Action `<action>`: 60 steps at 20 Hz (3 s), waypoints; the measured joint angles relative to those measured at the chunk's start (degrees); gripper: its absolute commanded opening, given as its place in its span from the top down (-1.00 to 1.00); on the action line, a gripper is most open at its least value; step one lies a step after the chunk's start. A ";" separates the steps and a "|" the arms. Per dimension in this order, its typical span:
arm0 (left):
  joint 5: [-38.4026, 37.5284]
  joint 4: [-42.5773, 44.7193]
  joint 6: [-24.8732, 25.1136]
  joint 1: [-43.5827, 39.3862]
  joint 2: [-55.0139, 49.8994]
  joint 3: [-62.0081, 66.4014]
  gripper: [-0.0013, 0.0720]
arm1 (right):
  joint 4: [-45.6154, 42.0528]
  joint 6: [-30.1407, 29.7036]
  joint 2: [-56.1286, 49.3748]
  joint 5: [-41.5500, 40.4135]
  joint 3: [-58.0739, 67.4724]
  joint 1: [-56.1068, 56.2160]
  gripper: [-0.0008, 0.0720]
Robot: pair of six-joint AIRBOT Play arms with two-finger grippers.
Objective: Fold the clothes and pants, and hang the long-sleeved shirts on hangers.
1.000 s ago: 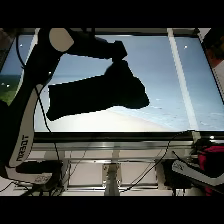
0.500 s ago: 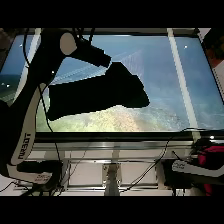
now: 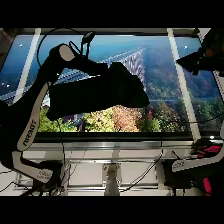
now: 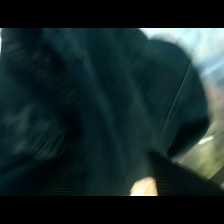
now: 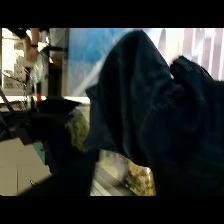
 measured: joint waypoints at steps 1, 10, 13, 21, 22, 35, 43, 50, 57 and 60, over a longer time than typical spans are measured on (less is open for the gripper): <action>2.34 -2.64 0.13 0.00 -1.29 -0.26 -0.59 | -0.98 -0.17 -0.68 -0.68 -0.74 1.20 -0.42; 20.02 -16.00 0.37 -2.45 -11.30 -0.87 0.93 | -4.74 -0.68 -2.25 -4.98 -2.45 5.75 -0.42; 20.70 -17.20 0.92 -2.14 -11.34 -0.90 0.93 | -5.14 -0.72 -2.29 -5.40 -2.54 5.88 -0.42; -9.73 12.07 2.95 -1.44 3.32 -0.90 0.93 | -11.30 1.25 -4.68 -4.55 -2.62 7.45 -0.41; -15.04 15.93 2.38 -1.53 4.74 -0.90 0.93 | -11.85 1.57 -5.27 -4.24 -2.62 8.11 -0.41; -41.18 38.32 0.37 -1.79 8.41 -0.98 0.93 | -23.28 3.67 -15.17 -12.44 -2.62 18.64 -0.41; -42.36 39.26 0.37 -1.79 8.15 -0.98 0.93 | -23.65 2.89 -18.10 -11.02 -2.56 25.57 -0.40; -42.27 39.30 0.35 -1.86 7.28 -1.03 0.93 | -22.80 1.03 -18.58 -9.77 -2.62 29.79 0.93; -35.41 39.36 0.31 -2.34 4.96 -1.05 0.93 | -18.88 0.13 -17.70 -9.35 -1.38 29.09 0.94; -27.89 39.32 -1.44 -2.40 4.57 -0.52 0.93 | -17.81 3.21 -15.93 -9.99 3.08 24.94 0.94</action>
